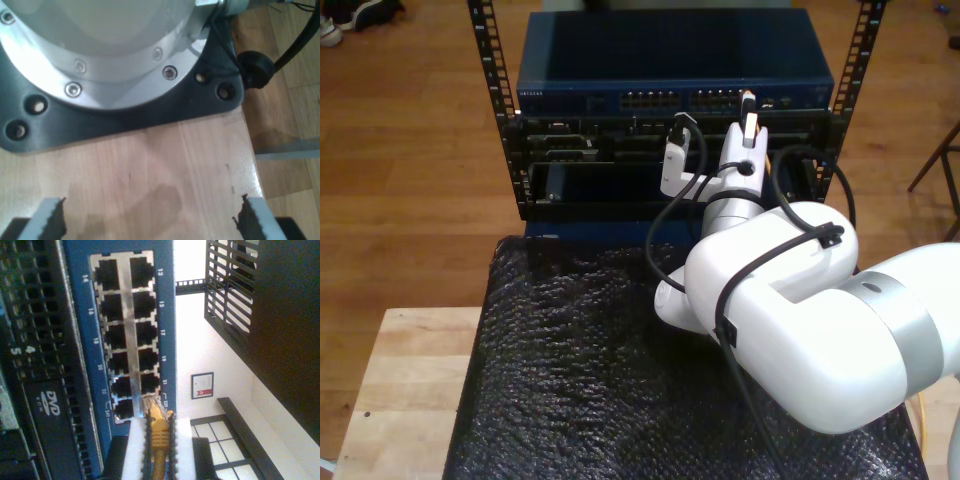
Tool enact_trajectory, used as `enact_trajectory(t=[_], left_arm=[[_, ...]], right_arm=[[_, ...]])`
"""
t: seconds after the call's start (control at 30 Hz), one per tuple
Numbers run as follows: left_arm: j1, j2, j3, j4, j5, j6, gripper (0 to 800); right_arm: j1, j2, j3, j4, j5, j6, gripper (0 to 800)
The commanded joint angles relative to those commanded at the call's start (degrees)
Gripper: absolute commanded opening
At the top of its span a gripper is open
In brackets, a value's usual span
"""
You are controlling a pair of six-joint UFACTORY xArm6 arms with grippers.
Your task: Grab the cable and plug it in
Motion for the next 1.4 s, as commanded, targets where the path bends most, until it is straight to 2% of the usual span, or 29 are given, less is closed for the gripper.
enact_trajectory(t=[0.67, 0.8, 0.9, 1.23, 1.4], left_arm=[[0.0, 0.0, 0.0, 0.0, 0.0, 0.0, 800], [0.0, 0.0, 0.0, 0.0, 0.1, 0.0, 800], [0.0, 0.0, 0.0, 0.0, 0.1, 0.0, 800], [0.0, 0.0, 0.0, 0.0, 0.0, 0.0, 800], [0.0, 0.0, 0.0, 0.0, 0.1, 0.0, 800]], right_arm=[[-0.1, 0.8, -2.1, -0.4, 0.3, 0.1, 2], [-0.2, 0.5, -1.6, -0.4, 0.3, 0.4, 164], [-0.2, 0.4, -1.1, -0.4, 0.5, 0.6, 234], [1.3, -7.9, 8.5, -0.2, 2.8, 0.7, 292], [2.9, -13.1, 15.6, 0.1, 4.4, 0.8, 318]])
